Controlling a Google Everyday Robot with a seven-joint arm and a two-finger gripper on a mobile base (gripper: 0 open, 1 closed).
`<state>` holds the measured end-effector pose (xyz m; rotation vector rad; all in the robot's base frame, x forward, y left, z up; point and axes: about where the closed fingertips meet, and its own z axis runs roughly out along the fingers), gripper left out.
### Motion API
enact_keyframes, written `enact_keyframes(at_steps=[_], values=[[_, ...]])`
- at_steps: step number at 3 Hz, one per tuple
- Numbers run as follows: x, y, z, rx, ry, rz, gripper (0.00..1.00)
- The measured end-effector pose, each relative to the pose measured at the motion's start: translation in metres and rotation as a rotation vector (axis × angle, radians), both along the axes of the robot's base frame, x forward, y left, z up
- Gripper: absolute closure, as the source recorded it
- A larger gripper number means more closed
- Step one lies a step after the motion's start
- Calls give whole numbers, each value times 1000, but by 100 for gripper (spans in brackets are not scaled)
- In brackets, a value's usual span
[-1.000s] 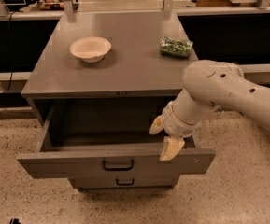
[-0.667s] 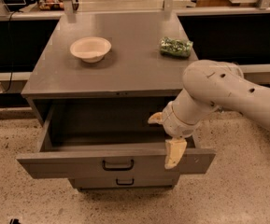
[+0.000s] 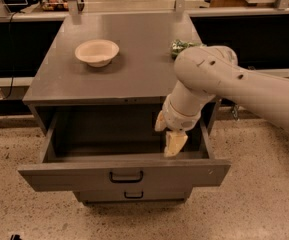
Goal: Open top drawer
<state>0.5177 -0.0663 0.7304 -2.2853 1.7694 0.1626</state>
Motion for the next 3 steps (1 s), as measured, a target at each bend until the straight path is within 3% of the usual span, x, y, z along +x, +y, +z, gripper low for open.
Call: enact_keyframes(at_steps=[1, 2, 3], values=[[11, -3, -12, -15, 1, -18, 64], [19, -11, -31, -5, -31, -13, 86], [27, -20, -57, -1, -29, -7, 100]])
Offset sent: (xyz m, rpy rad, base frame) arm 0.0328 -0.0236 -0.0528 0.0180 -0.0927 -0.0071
